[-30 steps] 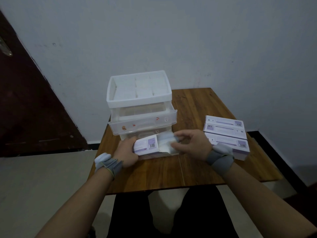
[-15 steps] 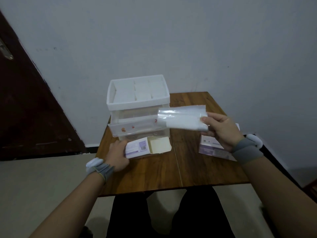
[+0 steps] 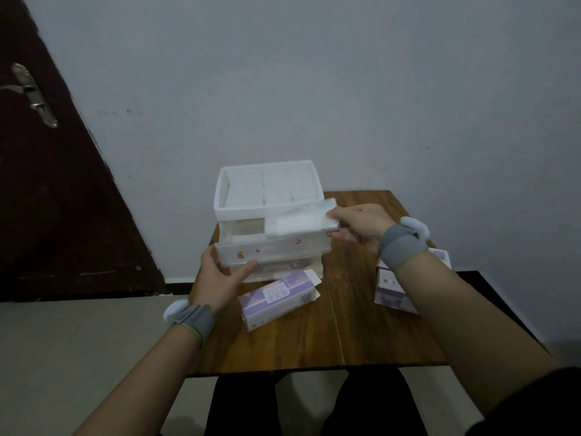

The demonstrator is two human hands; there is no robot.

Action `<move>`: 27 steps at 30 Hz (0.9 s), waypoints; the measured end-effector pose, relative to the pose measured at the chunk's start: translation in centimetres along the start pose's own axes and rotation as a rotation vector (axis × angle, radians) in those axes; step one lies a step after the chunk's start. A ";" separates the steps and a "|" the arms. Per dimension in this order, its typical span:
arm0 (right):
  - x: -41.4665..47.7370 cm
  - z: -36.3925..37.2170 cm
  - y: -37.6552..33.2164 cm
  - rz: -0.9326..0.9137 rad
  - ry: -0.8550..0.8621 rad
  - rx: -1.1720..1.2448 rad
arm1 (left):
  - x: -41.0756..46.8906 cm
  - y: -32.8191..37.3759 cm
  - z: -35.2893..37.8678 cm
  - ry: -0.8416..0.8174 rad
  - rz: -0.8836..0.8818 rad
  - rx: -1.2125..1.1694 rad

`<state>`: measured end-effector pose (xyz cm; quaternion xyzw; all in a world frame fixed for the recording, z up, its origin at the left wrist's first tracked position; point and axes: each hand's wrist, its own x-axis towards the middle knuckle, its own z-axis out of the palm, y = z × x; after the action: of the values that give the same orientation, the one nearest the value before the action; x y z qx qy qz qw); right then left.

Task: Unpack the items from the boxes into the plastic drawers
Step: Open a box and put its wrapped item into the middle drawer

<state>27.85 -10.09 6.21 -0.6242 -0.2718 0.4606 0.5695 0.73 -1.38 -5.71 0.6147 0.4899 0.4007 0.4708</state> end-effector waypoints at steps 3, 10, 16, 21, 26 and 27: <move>0.9 1.9 -0.7 0.049 0.006 -0.095 | 0.5 0.1 -0.1 0.037 0.106 0.005; 3.0 4.7 -0.7 0.093 -0.020 -0.528 | 1.0 0.0 -0.5 0.145 0.153 0.068; 4.9 6.8 -0.5 0.106 -0.054 -0.660 | 1.4 -0.3 -1.0 0.137 0.162 0.113; 6.0 7.2 -0.6 0.128 -0.074 -0.911 | 1.5 -0.1 -1.1 0.124 0.146 0.109; 5.3 7.3 -0.4 0.072 -0.028 -1.168 | 1.3 0.3 -1.3 0.106 0.142 0.107; 5.1 7.1 -0.3 0.037 -0.018 -1.205 | 1.2 0.4 -1.3 0.105 0.141 0.101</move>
<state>23.80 -2.29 5.69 -0.8378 -0.4789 0.2403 0.1050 -0.17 0.05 -5.01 0.6489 0.4890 0.4393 0.3832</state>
